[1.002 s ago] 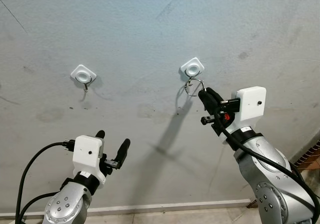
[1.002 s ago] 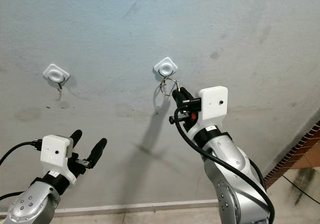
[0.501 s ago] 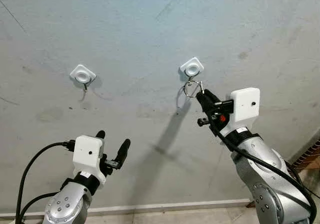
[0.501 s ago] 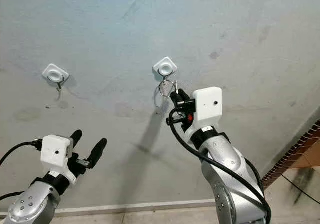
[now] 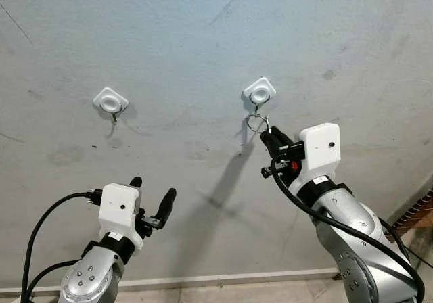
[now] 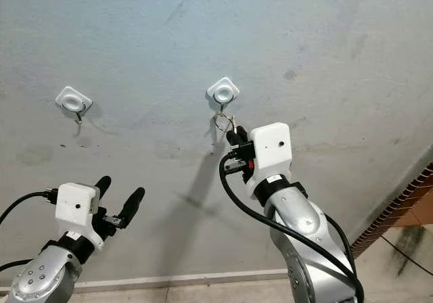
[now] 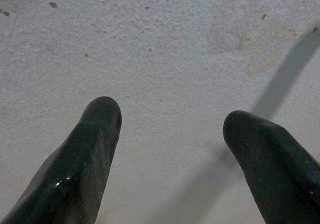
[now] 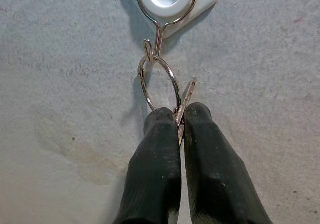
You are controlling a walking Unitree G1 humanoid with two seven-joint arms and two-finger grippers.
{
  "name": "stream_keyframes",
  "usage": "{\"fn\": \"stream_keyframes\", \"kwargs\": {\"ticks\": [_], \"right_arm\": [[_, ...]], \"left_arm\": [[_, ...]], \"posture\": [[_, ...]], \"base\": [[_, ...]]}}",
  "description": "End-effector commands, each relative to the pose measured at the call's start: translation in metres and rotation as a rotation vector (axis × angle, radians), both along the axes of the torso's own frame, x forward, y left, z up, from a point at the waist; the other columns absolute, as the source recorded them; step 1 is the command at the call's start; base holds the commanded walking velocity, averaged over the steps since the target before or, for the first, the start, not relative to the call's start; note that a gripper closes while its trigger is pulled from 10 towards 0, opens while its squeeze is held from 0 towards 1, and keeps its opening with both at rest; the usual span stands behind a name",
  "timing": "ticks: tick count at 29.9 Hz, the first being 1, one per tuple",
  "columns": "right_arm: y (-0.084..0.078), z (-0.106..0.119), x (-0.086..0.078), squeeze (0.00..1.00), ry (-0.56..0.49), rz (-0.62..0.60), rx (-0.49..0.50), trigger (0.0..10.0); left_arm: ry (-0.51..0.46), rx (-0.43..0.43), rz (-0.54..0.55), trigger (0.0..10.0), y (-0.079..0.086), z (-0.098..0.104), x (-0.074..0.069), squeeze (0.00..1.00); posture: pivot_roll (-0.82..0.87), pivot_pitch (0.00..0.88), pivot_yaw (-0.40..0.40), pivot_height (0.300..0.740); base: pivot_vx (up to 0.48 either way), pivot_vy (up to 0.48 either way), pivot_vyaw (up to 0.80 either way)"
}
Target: Hang keys on a hook
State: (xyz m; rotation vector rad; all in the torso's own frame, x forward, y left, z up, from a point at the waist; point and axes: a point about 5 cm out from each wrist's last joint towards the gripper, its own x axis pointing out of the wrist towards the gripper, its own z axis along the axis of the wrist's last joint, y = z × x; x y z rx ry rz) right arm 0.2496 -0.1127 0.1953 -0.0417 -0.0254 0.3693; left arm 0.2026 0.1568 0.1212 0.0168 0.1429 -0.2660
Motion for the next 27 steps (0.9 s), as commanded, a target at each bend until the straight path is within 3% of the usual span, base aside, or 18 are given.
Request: {"fn": "stream_keyframes", "kwargs": {"ticks": [1, 23, 27], "right_arm": [[0.002, -0.011, 0.001, 1.0, 0.067, 0.009, 0.0, 10.0], [-0.007, -0.013, -0.004, 1.0, 0.027, -0.017, -0.035, 10.0], [-0.012, -0.016, -0.007, 1.0, 0.019, -0.034, -0.048, 10.0]], "left_arm": [[0.011, 0.016, -0.002, 10.0, 0.0, -0.002, 0.0, 0.0], [0.009, 0.02, -0.002, 10.0, 0.001, -0.003, 0.002, 0.0], [0.033, 0.03, 0.042, 10.0, 0.005, -0.006, 0.004, 0.0]], "posture": [[0.05, 0.012, 0.021, 0.74], [0.06, 0.0, 0.019, 0.74], [0.06, 0.0, 0.019, 0.74]], "base": [[0.0, 0.0, 0.0], [0.0, 0.0, 0.0], [0.0, 0.0, 0.0]]}}
